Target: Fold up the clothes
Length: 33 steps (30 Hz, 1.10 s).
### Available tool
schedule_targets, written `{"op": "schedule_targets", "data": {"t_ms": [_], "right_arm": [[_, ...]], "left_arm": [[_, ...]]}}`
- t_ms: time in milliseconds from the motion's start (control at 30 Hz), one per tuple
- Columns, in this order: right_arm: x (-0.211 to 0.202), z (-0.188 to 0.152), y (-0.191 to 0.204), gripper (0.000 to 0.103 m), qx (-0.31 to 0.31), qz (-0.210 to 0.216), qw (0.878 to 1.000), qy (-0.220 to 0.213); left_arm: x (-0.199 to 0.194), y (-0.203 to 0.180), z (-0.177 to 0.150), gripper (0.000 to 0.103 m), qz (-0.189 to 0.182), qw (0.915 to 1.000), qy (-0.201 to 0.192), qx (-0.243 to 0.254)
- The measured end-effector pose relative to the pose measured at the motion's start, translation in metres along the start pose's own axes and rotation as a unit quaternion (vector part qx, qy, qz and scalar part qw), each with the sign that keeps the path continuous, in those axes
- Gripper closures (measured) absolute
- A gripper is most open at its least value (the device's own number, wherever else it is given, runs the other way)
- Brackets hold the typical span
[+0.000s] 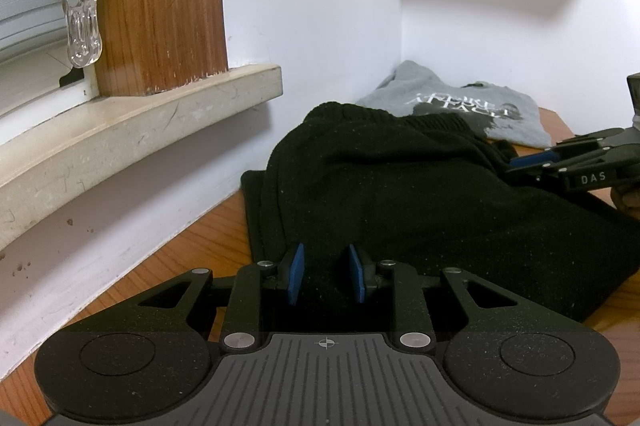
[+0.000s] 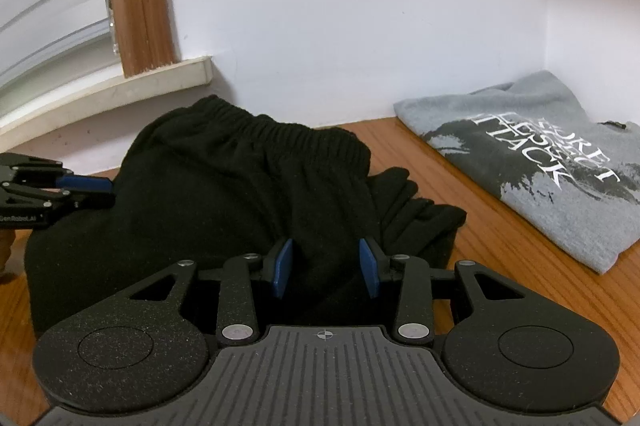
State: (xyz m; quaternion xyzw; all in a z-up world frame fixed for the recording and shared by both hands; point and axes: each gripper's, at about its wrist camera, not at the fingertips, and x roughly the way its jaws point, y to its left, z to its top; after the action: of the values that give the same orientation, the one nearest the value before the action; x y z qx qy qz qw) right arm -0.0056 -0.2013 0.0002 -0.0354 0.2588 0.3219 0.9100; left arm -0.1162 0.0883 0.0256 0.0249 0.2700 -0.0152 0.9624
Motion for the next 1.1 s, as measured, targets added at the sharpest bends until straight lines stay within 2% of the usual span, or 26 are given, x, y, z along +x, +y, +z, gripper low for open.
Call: {"op": "schedule_targets", "data": {"t_ms": [133,433,500,633,733,767,800,833,933,1033,1100], "right_arm": [[0.000,0.000,-0.001,0.065,0.000,0.000,1.000,-0.003],[-0.019,0.012,-0.007,0.067,0.008,0.016,0.998,-0.057],[-0.019,0.022,-0.001,0.067,0.003,0.032,0.997,-0.064],[0.013,0.046,0.018,0.071,-0.039,0.048,0.998,-0.020],[0.050,0.057,0.015,0.078,-0.055,0.026,0.998,0.024],[0.061,0.060,0.011,0.083,-0.054,0.025,0.998,0.037],[0.066,0.063,0.008,0.095,-0.051,0.020,0.998,0.040],[0.069,0.067,0.007,0.095,-0.054,-0.001,0.998,0.040],[0.071,0.066,0.004,0.095,-0.044,-0.002,0.998,0.045],[0.057,0.061,0.010,0.094,-0.054,-0.013,0.998,0.032],[0.039,0.058,0.018,0.085,-0.058,0.000,0.998,0.014]], "left_arm": [[0.000,0.000,0.000,0.076,0.000,1.0000,0.000,0.002],[-0.001,-0.002,-0.001,0.076,0.002,1.0000,-0.001,0.004],[-0.001,-0.002,-0.001,0.076,0.002,1.0000,-0.001,0.002],[0.000,-0.002,-0.001,0.076,0.003,1.0000,-0.001,0.003],[-0.001,-0.003,-0.001,0.076,0.003,1.0000,-0.001,0.004],[-0.001,-0.003,-0.001,0.076,0.003,1.0000,-0.001,0.005],[-0.001,-0.003,-0.001,0.076,0.002,1.0000,-0.002,0.006],[-0.001,-0.004,-0.001,0.076,0.002,1.0000,-0.002,0.008],[-0.001,-0.005,-0.001,0.076,0.001,0.9999,-0.003,0.011],[-0.001,-0.002,-0.001,0.076,-0.006,1.0000,-0.004,0.002],[-0.003,0.003,-0.002,0.075,-0.014,0.9998,-0.007,-0.009]]}}
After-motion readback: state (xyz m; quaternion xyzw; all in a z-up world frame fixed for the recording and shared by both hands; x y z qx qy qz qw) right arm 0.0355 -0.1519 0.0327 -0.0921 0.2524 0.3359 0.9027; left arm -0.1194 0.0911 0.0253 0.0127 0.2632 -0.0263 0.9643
